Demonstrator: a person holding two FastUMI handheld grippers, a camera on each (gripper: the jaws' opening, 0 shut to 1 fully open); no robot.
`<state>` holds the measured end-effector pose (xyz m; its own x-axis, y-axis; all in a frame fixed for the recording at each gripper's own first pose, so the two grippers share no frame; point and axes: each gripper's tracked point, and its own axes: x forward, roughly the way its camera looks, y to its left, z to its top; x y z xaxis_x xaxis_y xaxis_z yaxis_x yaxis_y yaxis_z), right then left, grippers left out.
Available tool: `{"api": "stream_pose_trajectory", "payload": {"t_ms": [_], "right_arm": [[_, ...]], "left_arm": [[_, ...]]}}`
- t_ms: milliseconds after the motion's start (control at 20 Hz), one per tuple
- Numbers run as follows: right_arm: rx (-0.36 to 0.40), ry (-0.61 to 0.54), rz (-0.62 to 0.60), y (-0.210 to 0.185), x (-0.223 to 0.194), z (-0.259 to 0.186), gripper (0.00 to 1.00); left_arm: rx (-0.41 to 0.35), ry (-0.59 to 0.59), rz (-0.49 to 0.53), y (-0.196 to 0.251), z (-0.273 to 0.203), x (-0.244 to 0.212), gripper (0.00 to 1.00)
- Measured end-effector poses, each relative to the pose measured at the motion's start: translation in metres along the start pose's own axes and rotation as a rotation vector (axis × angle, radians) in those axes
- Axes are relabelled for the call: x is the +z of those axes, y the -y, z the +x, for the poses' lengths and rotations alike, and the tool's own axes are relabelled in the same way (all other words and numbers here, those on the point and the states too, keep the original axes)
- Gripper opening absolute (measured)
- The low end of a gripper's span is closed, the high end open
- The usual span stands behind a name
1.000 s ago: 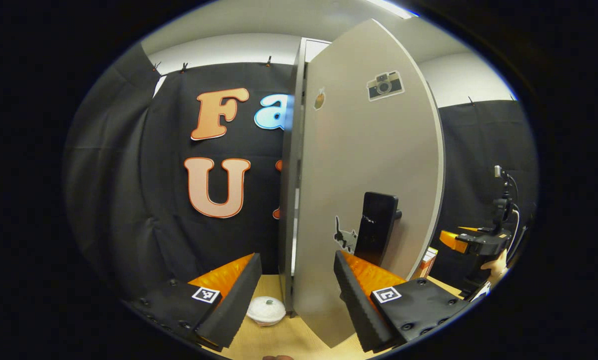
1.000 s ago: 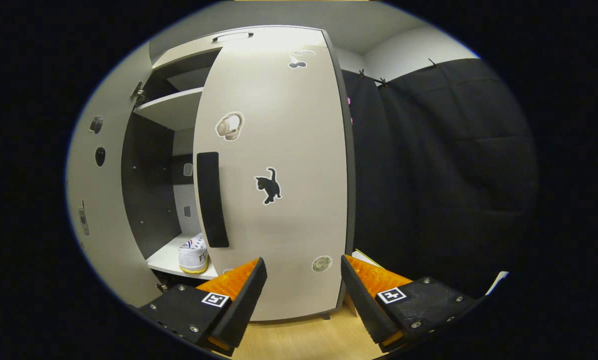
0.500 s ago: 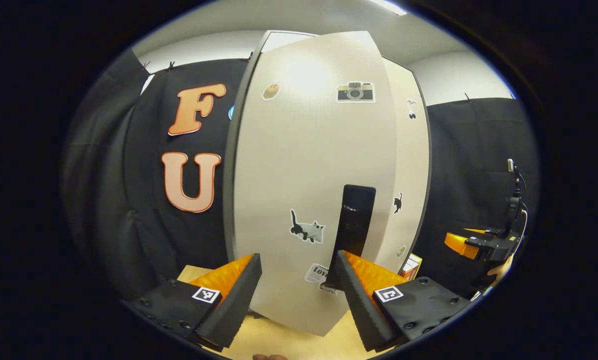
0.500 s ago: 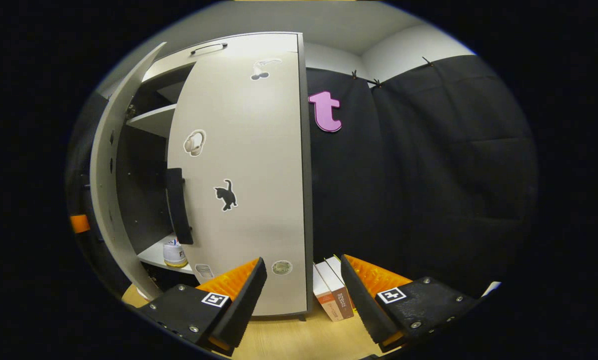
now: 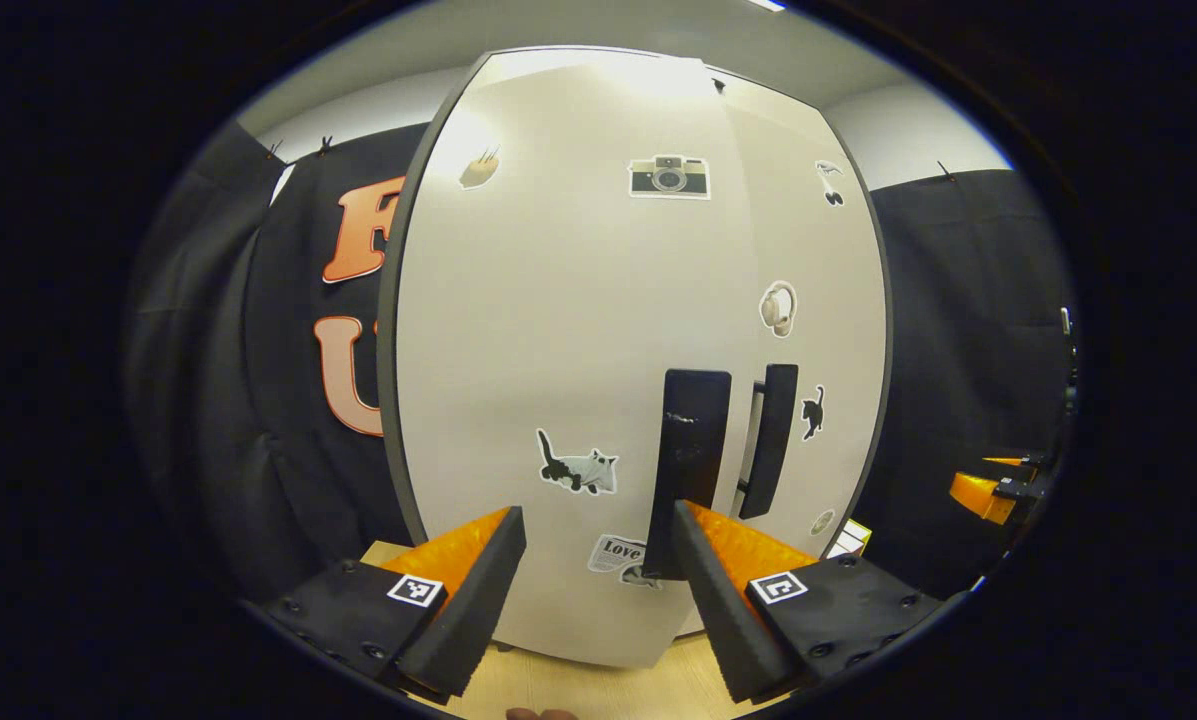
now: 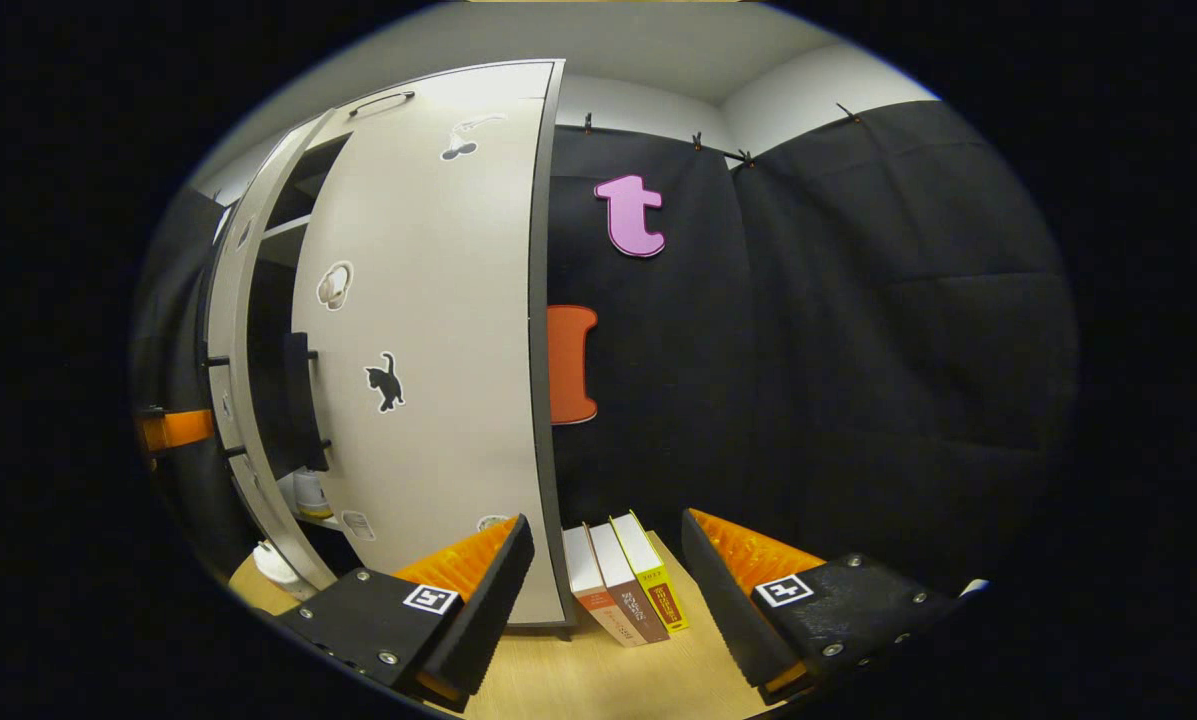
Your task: Grab one shoe with the right hand and put it into the shoe cabinet, grab the other shoe with the left hand and put it into the shoe cabinet; then close the right door with the right hand and the left door with the left hand.
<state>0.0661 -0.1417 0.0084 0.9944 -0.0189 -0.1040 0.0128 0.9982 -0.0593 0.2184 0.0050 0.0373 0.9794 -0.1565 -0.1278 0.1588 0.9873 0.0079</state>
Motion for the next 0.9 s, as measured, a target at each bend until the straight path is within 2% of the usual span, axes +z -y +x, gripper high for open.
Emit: {"api": "stream_pose_trajectory", "payload": {"t_ms": [50, 650, 900], "right_arm": [[0.007, 0.004, 0.002, 0.001, 0.002, 0.002, 0.92], [0.056, 0.053, -0.024, 0.015, 0.052, 0.005, 0.92], [0.058, 0.08, -0.008, 0.027, 0.092, -0.007, 0.92]], "left_arm": [[0.007, 0.0, 0.002, 0.001, 0.003, 0.0, 0.94], [0.067, -0.023, 0.017, 0.009, 0.04, 0.006, 0.96], [0.018, -0.004, -0.001, 0.026, 0.024, 0.037, 0.97]]}}
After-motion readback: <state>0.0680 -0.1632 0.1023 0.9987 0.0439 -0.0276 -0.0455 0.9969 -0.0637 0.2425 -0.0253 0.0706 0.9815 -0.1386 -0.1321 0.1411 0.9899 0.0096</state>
